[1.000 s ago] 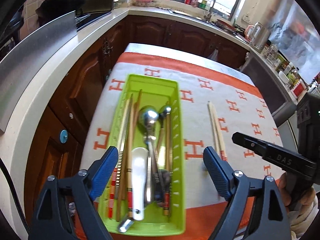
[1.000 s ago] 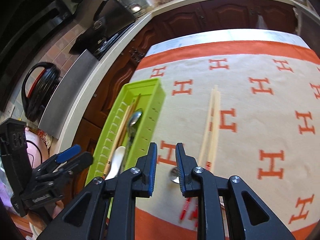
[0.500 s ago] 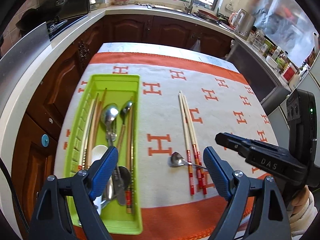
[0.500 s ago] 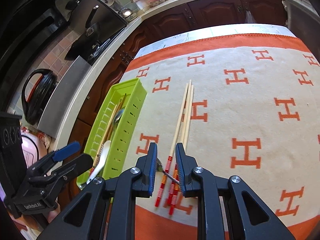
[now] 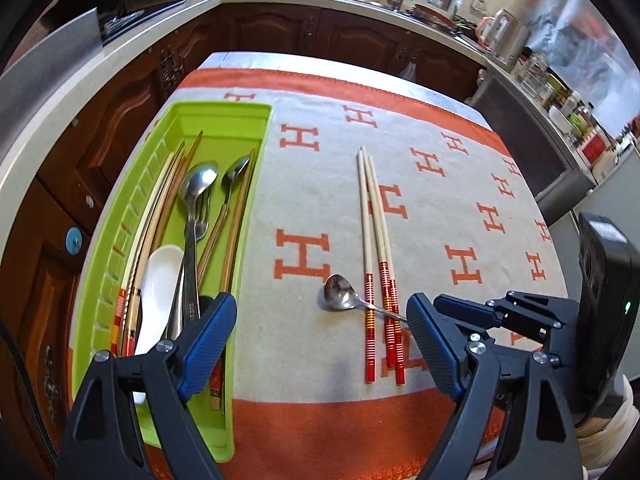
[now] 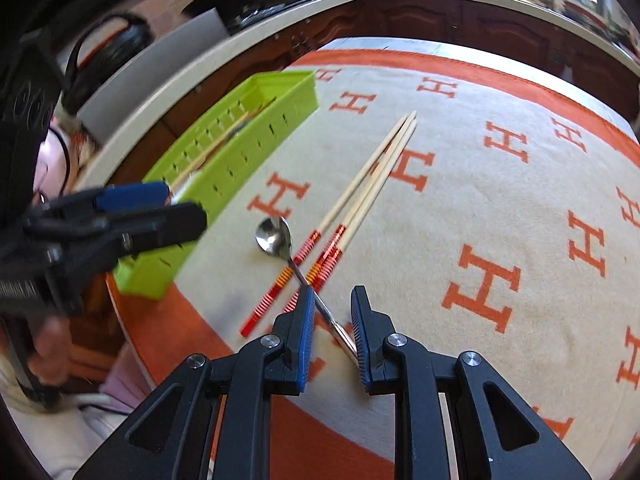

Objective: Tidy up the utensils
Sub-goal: 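Move both open grippers back over the remaining chopsticks and spoon, then grasp the small silver spoon by its handle with the right gripper, then grasp a red-striped chopstick with the left gripper while the right gripper holds the spoon, then carry the spoon and chopstick into the green tray and open both grippers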

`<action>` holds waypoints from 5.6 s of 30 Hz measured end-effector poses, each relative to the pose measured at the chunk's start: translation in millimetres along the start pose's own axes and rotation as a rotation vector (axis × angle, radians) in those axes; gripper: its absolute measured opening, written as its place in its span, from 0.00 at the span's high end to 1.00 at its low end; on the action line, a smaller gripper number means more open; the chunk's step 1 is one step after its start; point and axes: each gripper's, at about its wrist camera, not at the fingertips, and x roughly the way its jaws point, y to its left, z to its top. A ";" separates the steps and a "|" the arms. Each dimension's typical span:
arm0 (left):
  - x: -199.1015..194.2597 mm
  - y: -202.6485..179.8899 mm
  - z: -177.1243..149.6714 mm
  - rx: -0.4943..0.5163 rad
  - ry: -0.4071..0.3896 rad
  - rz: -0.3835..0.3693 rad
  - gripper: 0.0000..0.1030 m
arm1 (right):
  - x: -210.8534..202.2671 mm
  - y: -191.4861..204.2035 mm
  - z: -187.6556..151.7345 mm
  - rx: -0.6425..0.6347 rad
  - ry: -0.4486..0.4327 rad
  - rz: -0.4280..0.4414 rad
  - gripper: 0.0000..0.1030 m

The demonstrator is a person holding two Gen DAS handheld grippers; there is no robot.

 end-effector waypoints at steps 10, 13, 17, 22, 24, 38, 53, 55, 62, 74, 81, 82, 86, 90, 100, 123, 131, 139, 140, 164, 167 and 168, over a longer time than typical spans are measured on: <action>6.7 4.3 -3.0 -0.050 0.029 0.021 0.17 | 12.2 12.4 0.4 -0.132 0.032 -0.010 0.82; 5.9 4.7 -3.7 -0.056 0.028 0.021 0.17 | 17.3 20.8 0.4 -0.187 0.045 -0.024 0.82; 2.5 7.2 -4.2 -0.065 0.019 0.023 0.17 | 21.0 29.8 0.2 -0.255 0.035 -0.041 0.82; -1.2 11.6 -3.9 -0.079 0.010 0.022 0.17 | 22.7 33.3 0.8 -0.283 0.045 -0.004 0.94; -2.5 11.8 -3.8 -0.080 0.005 0.021 0.17 | 21.8 35.1 -0.8 -0.285 0.047 -0.002 0.96; -14.2 -1.0 5.8 -0.029 -0.047 0.030 0.17 | -6.8 16.1 0.3 -0.121 -0.042 0.045 1.00; -14.6 4.1 6.2 -0.045 -0.042 0.039 0.17 | 12.6 32.4 -7.4 -0.253 0.054 0.001 0.96; -14.0 4.7 6.4 -0.048 -0.041 0.038 0.17 | 11.7 27.2 -7.1 -0.237 0.047 -0.002 0.96; -12.7 5.9 6.4 -0.052 -0.031 0.030 0.17 | 6.9 6.9 -6.4 -0.178 0.018 -0.033 0.96; -10.3 3.9 4.3 -0.054 -0.022 0.025 0.17 | 22.8 31.5 -6.5 -0.313 0.013 -0.156 0.83; -9.3 1.1 6.4 -0.043 -0.032 0.025 0.17 | 17.0 31.5 -10.4 -0.259 -0.061 -0.205 0.95; -8.1 0.0 7.0 -0.039 -0.029 0.024 0.17 | 14.0 27.1 -10.0 -0.224 -0.075 -0.200 0.95; -1.6 -8.5 10.0 -0.018 -0.008 0.007 0.17 | -1.2 3.8 -8.3 -0.084 -0.138 -0.191 0.95; 12.9 -23.0 15.0 0.020 0.030 -0.053 0.17 | -15.9 -18.1 -8.3 0.018 -0.193 -0.184 0.95; 83.1 -44.7 28.4 0.052 0.180 -0.055 0.66 | -18.4 -48.1 -18.8 0.127 -0.188 -0.184 0.95; 107.3 -75.9 41.9 0.178 0.109 0.148 0.60 | -15.1 -55.9 -29.8 0.138 -0.119 -0.144 0.93; 104.2 -70.6 38.3 0.176 0.073 0.098 0.97 | -17.4 -61.8 -24.9 0.179 -0.116 -0.105 0.82; 94.4 -55.0 32.6 0.103 0.078 0.041 0.97 | -4.2 -65.8 -1.5 0.189 -0.096 -0.107 0.82; 91.8 -52.7 32.0 0.096 0.077 0.036 0.97 | -1.2 -65.4 2.0 0.182 -0.091 -0.119 0.82; -60.4 55.4 62.0 0.017 -0.126 0.096 0.97 | -32.1 -25.0 37.2 0.198 -0.150 -0.099 0.97; -61.1 74.5 59.1 0.018 -0.115 0.120 0.97 | -45.4 -7.9 56.4 0.240 -0.177 -0.005 0.97; -58.3 81.2 57.6 0.016 -0.109 0.121 0.97 | -47.6 -0.4 64.9 0.261 -0.182 0.030 0.97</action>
